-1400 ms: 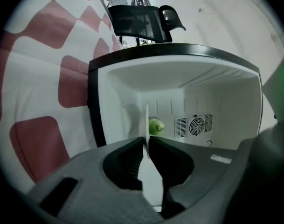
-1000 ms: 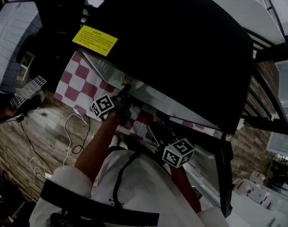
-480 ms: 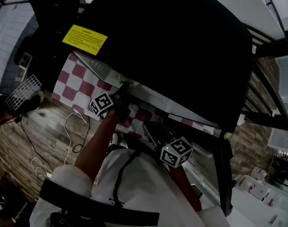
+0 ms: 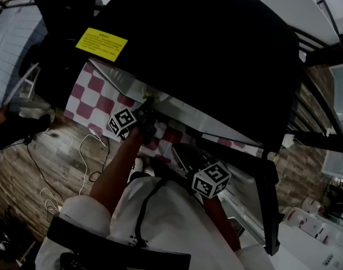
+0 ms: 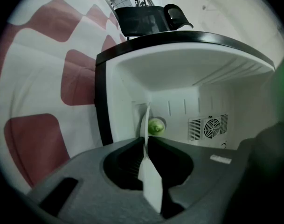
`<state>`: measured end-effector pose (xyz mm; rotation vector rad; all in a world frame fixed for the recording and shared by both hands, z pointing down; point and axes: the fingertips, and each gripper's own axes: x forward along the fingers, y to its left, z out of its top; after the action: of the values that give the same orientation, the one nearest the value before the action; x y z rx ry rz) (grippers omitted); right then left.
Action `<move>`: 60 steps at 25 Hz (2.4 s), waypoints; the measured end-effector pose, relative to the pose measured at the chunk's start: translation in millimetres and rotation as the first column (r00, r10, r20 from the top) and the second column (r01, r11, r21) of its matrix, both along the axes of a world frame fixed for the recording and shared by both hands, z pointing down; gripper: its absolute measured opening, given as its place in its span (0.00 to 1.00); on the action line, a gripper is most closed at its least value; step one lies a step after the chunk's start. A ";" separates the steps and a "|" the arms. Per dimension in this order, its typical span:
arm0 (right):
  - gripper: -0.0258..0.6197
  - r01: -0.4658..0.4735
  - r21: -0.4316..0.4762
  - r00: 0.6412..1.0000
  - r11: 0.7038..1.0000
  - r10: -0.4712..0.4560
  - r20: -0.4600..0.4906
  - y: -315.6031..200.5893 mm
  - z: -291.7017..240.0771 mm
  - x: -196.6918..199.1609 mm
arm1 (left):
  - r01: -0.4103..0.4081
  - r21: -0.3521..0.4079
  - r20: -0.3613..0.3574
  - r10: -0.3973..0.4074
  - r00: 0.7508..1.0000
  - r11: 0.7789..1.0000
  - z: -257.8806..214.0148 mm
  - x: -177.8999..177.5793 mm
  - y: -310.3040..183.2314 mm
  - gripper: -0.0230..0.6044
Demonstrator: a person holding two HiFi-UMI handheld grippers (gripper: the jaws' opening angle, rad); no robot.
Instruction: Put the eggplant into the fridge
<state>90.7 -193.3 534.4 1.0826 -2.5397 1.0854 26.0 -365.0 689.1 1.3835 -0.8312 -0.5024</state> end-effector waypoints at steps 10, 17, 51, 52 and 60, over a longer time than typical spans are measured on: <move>0.05 -0.026 0.002 1.000 1.000 0.026 -0.004 6.7 -0.8 5.0 | 0.025 -0.042 0.057 -0.023 0.998 0.999 4.8 -2.2 -2.3 0.09; 0.05 -0.029 0.009 1.000 1.000 0.029 0.003 6.8 -3.8 5.0 | 0.022 -0.070 0.078 -0.017 0.997 0.997 4.4 0.0 -4.7 0.12; 0.05 -0.038 0.029 0.999 0.999 0.038 0.006 14.9 -10.8 -7.7 | -0.034 -0.011 0.000 0.034 0.999 0.999 -21.3 5.1 -4.3 0.50; 0.05 -0.038 0.030 0.999 0.999 0.038 0.006 15.6 -11.1 -9.0 | -0.037 -0.009 -0.001 0.037 0.999 0.999 -21.6 4.3 -2.8 0.51; 0.05 -0.041 0.048 0.999 0.998 0.041 0.006 21.3 -17.6 -18.7 | -0.064 -0.001 0.001 0.064 0.998 0.998 -26.5 -1.0 10.8 0.52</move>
<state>72.0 -172.0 516.7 1.1502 -2.5711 1.0432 25.0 -354.2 662.7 1.4051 -0.7852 -0.4524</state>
